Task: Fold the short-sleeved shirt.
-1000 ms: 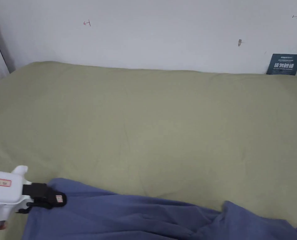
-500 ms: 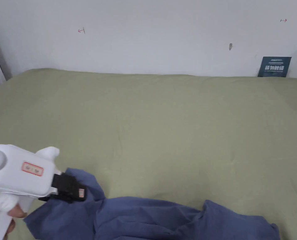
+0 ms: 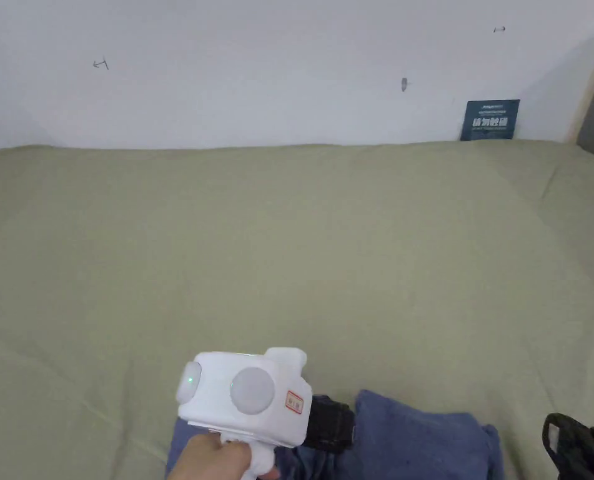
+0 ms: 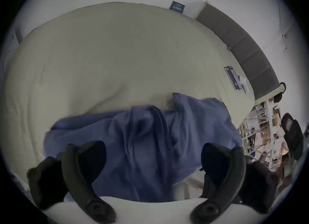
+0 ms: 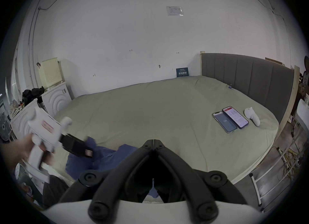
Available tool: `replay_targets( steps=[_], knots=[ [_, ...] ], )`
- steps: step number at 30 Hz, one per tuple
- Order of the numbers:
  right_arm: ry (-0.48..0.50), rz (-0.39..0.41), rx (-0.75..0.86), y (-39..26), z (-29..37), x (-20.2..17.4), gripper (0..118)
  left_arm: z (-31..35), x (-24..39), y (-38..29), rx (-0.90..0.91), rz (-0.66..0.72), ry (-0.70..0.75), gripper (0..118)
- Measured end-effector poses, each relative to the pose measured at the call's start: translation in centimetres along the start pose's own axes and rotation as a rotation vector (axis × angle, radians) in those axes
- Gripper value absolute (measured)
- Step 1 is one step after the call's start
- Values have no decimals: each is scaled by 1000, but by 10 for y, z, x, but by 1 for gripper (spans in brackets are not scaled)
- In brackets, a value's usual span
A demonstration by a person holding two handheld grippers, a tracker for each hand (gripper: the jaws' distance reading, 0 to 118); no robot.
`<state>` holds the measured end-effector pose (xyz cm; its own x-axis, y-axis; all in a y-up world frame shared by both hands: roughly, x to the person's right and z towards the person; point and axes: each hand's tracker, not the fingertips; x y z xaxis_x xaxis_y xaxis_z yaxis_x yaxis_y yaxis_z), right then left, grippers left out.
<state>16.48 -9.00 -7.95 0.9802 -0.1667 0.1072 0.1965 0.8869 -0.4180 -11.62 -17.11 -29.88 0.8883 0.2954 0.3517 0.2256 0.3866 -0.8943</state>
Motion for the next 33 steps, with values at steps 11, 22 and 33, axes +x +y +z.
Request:
replay_targets(
  steps=[11, 22, 33],
  knots=[
    [30, 20, -27, 2, -3, 0, 0, 74, -96, -28, 120, 237, -189, 0],
    [32, 41, -72, -3, -5, -8, 0, -39, -56, -38, 14, 292, -296, 0],
    [46, 69, -104, 0, -20, -21, 0, 72, -114, -38, 168, 275, -313, 0]
  ],
)
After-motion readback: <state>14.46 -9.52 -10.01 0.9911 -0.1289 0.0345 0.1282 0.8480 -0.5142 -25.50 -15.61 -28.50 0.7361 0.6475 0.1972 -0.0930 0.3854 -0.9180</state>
